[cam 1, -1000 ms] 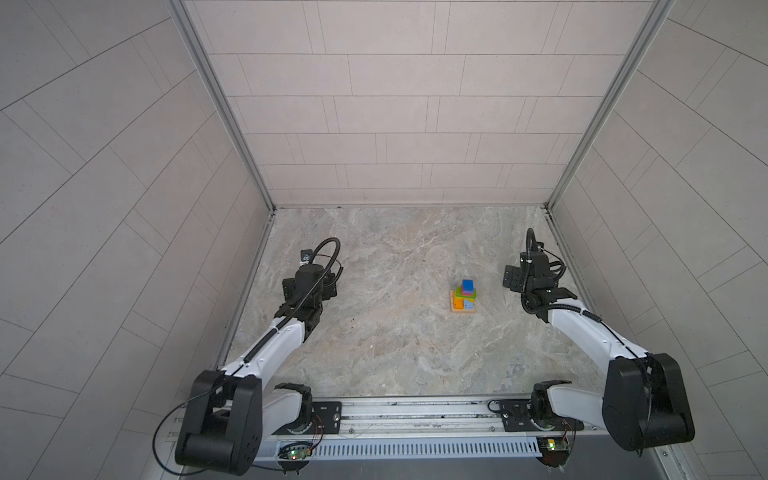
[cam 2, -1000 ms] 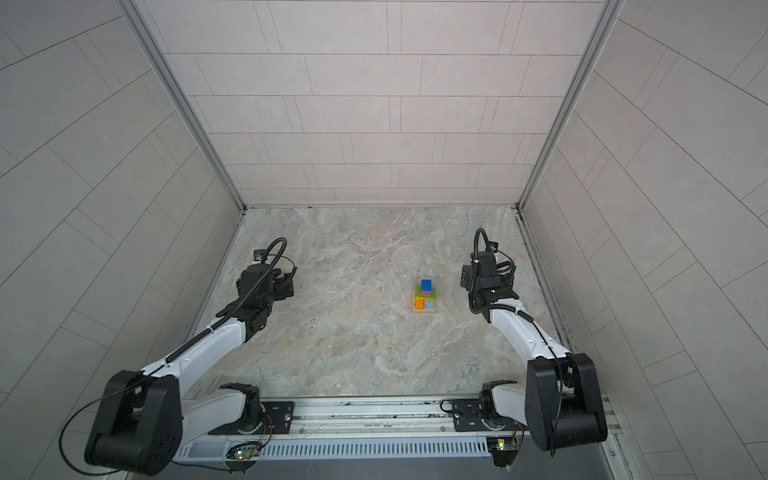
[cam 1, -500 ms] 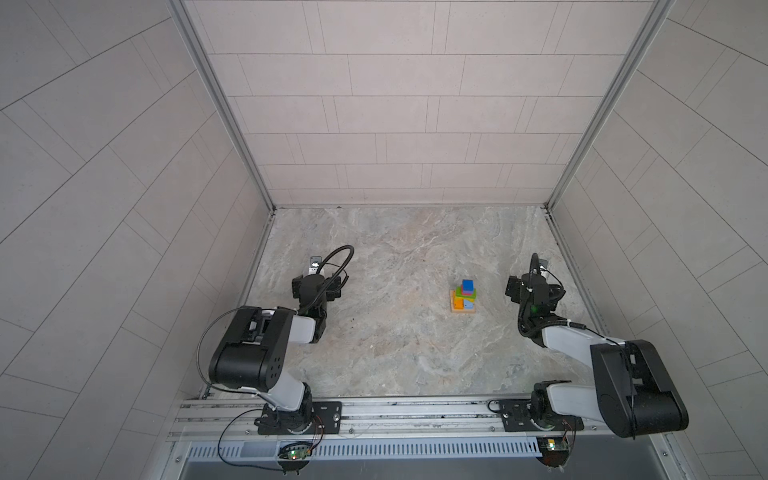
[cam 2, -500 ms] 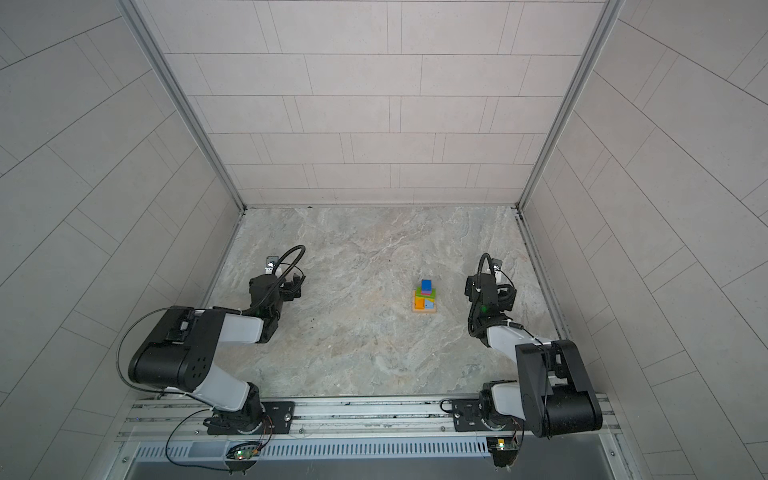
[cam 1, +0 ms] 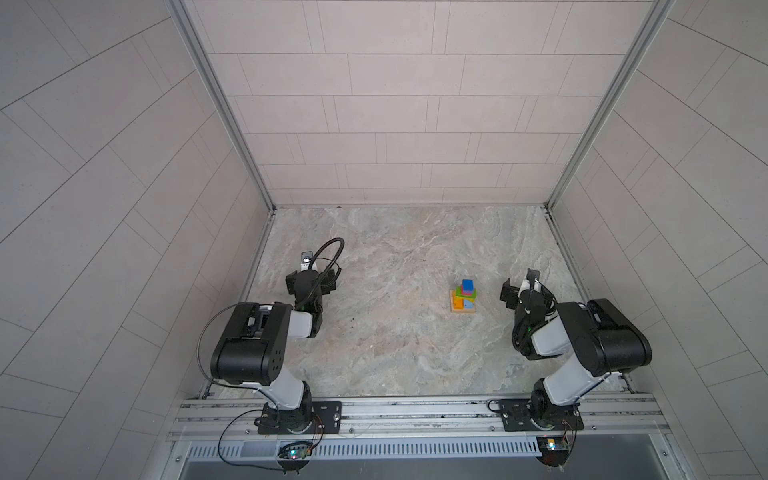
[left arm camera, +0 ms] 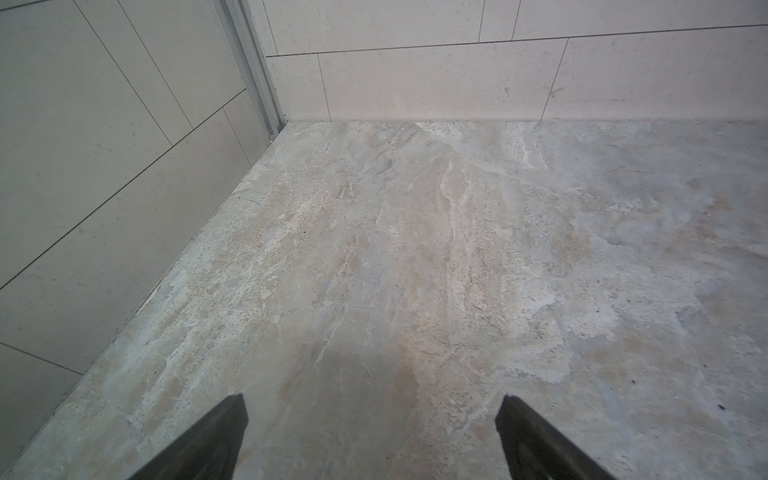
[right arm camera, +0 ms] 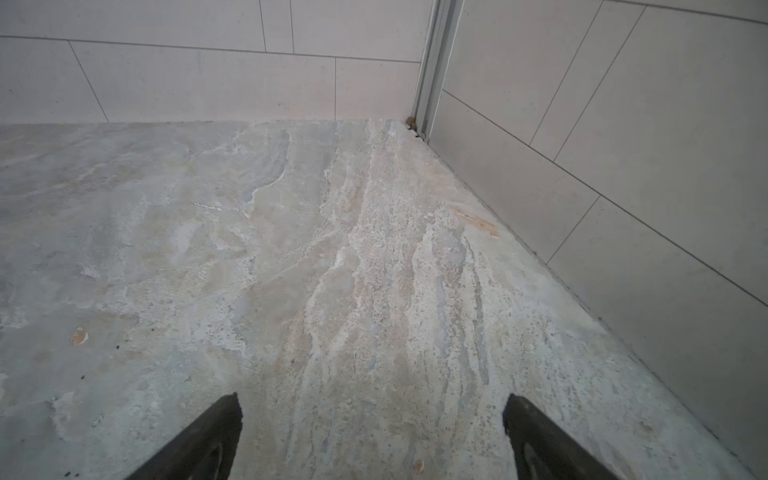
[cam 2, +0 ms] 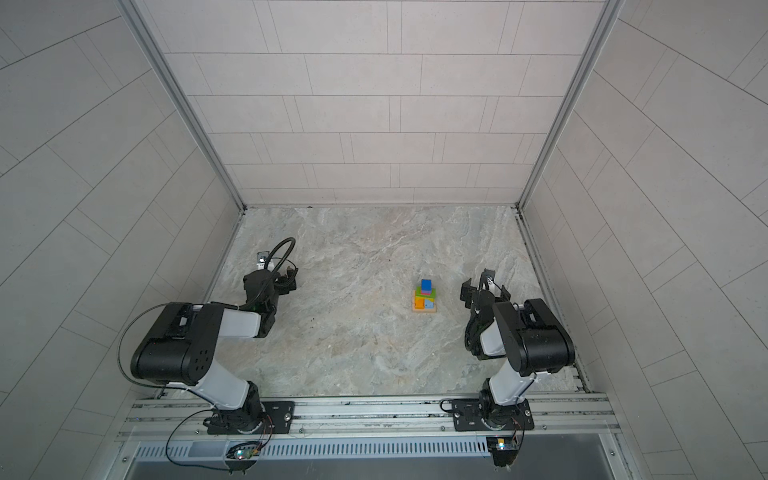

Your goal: Build the wood block tower

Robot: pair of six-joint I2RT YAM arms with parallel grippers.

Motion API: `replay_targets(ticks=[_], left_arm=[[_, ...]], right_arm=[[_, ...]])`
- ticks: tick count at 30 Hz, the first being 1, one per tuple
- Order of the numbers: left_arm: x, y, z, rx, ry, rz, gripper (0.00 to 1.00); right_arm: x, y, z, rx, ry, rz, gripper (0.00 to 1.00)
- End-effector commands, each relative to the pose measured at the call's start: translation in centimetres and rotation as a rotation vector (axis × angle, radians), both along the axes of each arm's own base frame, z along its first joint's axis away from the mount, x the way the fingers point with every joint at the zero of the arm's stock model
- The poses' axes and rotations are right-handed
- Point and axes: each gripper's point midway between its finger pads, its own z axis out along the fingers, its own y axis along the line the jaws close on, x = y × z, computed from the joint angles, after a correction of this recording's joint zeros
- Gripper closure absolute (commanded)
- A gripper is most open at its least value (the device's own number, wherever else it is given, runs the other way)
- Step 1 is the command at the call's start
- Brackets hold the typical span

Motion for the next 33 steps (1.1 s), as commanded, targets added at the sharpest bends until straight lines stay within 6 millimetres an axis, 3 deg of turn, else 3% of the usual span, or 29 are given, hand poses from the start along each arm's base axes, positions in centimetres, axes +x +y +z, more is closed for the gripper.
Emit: replay_targets(ticks=[1, 14, 18, 33], left_arm=[[0.0, 0.1, 0.7, -0.010, -0.030, 0.005, 0.00], [0.0, 0.1, 0.6, -0.009, -0.027, 0.008, 0.00], [0.0, 0.1, 0.6, -0.009, -0.026, 0.008, 0.00], [0.1, 0.1, 0.6, -0.010, -0.028, 0.008, 0.00]], right_arm=[[1.9, 0.2, 2.5, -0.025, -0.036, 0.012, 0.01], [3.3, 1.3, 2.1, -0.049, 0.014, 0.072, 0.01], [4.1, 3.3, 1.9, -0.074, 0.044, 0.175, 0.01], [4.1, 3.3, 1.9, -0.075, 0.046, 0.176, 0.01]])
